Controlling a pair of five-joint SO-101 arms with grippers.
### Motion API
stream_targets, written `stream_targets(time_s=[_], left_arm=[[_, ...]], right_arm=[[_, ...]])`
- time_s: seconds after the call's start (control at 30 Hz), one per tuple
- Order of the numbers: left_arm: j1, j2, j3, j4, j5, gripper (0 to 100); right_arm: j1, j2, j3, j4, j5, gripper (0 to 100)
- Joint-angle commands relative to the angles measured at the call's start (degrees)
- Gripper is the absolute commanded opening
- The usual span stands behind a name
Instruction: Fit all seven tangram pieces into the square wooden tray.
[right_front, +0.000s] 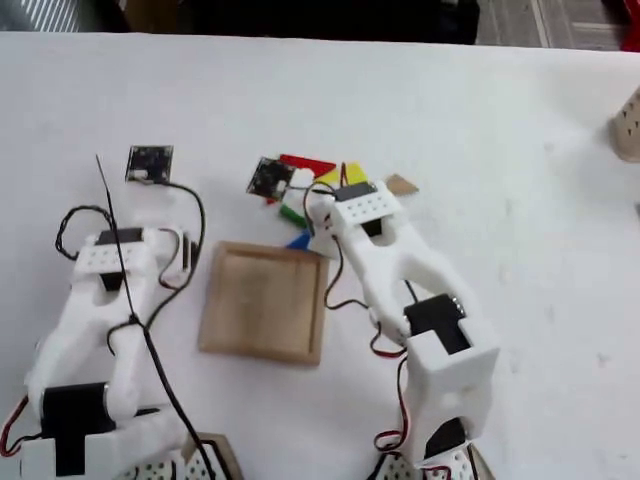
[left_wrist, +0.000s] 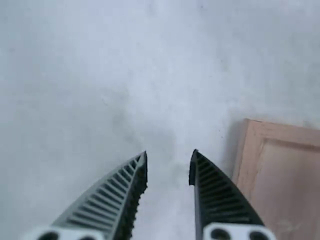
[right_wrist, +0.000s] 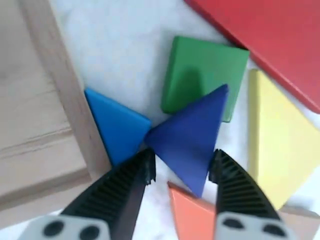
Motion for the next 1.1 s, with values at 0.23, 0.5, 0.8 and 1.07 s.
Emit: stream_targets(time_s=[0.23, 0.5, 0.8, 1.07], left_arm=[[-0.8, -2.2, -0.4, -1.1, -0.4, 15], [-0.8, -2.2, -0.4, -1.1, -0.4, 15], [-0.8, -2.2, -0.4, -1.1, -0.4, 15], [-0.8, -2.2, -0.4, -1.1, -0.4, 15]], right_arm=[[0.1, -0.7, -1.5, 0.5, -2.9, 1.9], [3.2, -4.2, -0.3, 0.8, -9.5, 1.7], [1.2, -15.6, 11.1, 0.5, -11.1, 1.9], [-1.2, -17.6, 12.1, -3.6, -19.9, 30.3]])
